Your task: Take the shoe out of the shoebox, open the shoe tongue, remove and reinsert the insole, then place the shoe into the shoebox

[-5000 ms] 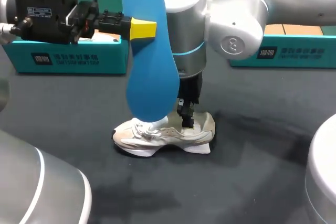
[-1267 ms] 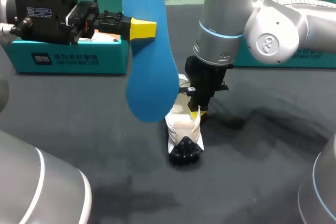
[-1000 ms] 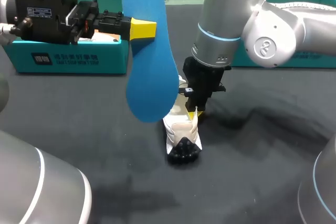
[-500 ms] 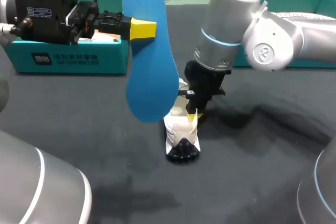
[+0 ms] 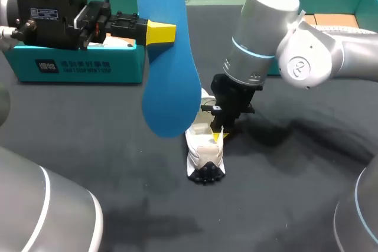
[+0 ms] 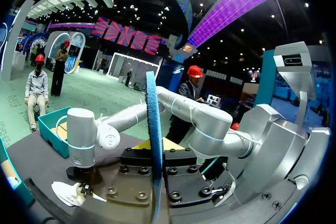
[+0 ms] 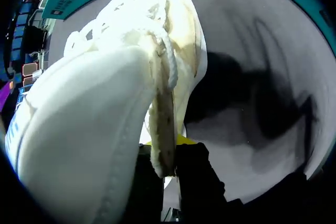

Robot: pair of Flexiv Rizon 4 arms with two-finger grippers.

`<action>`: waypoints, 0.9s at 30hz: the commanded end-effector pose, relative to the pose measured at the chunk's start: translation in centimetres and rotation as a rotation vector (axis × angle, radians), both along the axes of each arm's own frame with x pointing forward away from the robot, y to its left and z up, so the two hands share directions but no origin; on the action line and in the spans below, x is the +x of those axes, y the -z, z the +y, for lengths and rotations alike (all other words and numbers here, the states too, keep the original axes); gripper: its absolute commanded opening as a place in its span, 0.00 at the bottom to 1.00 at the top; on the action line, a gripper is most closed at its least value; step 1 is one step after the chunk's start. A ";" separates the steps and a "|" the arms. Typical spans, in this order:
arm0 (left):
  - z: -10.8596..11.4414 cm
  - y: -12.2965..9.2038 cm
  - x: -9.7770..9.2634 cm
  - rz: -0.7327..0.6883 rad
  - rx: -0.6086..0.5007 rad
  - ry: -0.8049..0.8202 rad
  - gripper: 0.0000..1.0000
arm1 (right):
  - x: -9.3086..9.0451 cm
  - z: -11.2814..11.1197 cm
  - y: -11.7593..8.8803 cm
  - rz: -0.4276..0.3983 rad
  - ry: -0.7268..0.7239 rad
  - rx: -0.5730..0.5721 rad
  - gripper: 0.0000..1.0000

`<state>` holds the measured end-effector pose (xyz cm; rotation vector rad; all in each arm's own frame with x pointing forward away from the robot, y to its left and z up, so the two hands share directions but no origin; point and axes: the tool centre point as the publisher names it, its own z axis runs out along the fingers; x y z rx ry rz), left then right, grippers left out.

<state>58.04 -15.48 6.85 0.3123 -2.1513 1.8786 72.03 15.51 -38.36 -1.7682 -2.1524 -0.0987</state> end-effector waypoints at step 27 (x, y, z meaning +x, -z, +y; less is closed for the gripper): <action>-0.1 0.0 0.1 0.000 0.000 0.002 0.00 | -0.7 -2.0 -6.3 0.003 0.079 0.193 1.00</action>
